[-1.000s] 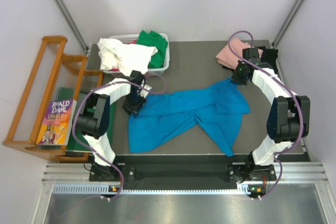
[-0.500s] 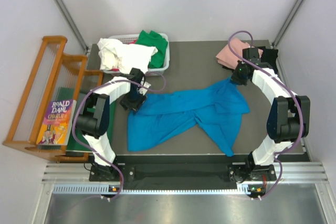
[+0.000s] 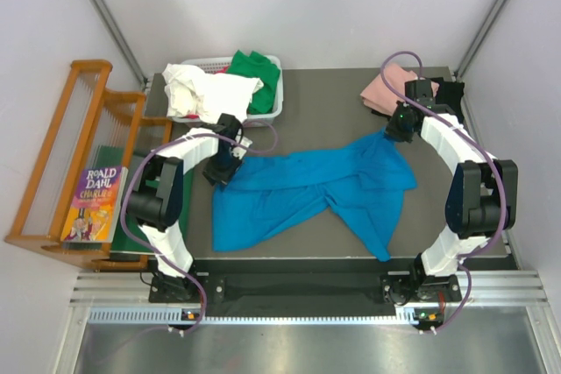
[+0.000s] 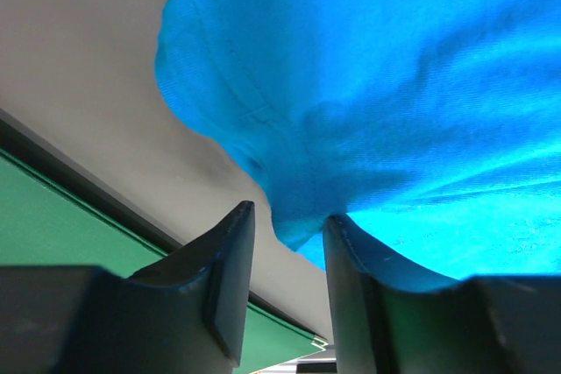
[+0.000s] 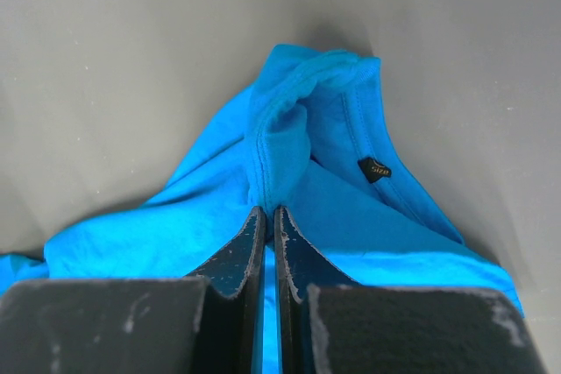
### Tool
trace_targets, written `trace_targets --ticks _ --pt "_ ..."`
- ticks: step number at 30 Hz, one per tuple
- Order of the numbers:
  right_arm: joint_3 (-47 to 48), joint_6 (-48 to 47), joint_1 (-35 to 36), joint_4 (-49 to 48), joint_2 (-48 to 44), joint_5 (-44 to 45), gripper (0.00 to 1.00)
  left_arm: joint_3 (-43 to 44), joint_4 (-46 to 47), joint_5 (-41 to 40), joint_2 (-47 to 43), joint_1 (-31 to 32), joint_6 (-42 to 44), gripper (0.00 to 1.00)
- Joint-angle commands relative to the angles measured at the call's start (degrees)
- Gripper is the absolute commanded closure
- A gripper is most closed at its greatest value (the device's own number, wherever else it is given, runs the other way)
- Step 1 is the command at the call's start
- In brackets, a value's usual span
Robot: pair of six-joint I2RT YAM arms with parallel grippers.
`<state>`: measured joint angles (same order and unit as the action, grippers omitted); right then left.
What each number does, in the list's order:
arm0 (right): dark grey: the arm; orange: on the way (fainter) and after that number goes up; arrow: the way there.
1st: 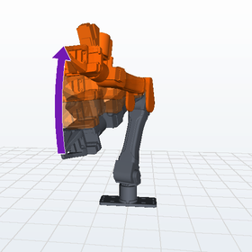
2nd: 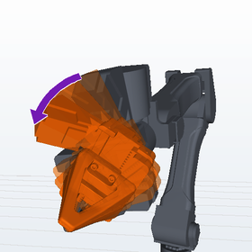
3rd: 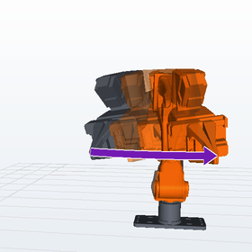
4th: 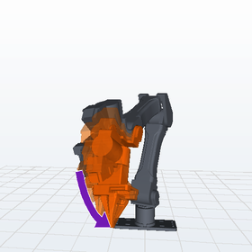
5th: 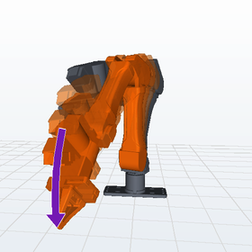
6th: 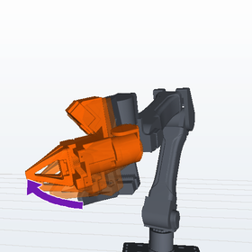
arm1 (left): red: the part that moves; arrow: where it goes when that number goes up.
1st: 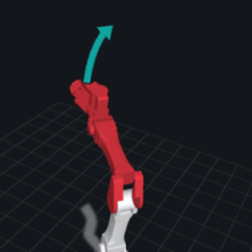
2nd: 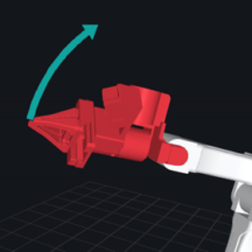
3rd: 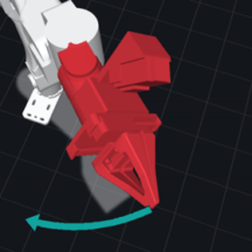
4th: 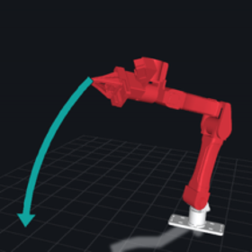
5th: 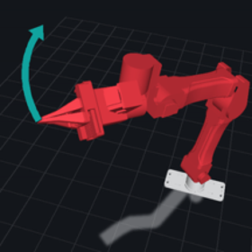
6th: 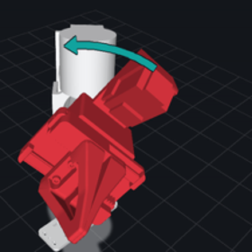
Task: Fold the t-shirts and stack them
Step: Flatten the tshirt out
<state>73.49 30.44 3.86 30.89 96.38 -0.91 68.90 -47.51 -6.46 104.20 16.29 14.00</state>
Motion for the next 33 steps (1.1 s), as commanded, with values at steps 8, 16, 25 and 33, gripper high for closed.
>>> trace_targets --ticks 8,16,25,33 --pt "0.2 -0.6 -0.3 -2.1 -3.0 -0.8 1.0 1.1 0.8 -0.7 -0.1 1.5 -0.4 0.58" --pt "0.2 -0.6 -0.4 -2.2 -2.9 -0.9 1.0 0.6 0.9 -1.4 -0.1 2.3 -0.6 0.77" --pt "1.0 -0.7 -0.3 -1.7 -2.7 -1.0 1.0 -0.1 1.2 -2.1 0.2 2.7 -0.8 0.76" --pt "1.1 -0.7 -0.3 -1.6 -2.4 -1.0 1.0 0.3 0.7 -2.2 0.4 2.8 -0.5 0.74"
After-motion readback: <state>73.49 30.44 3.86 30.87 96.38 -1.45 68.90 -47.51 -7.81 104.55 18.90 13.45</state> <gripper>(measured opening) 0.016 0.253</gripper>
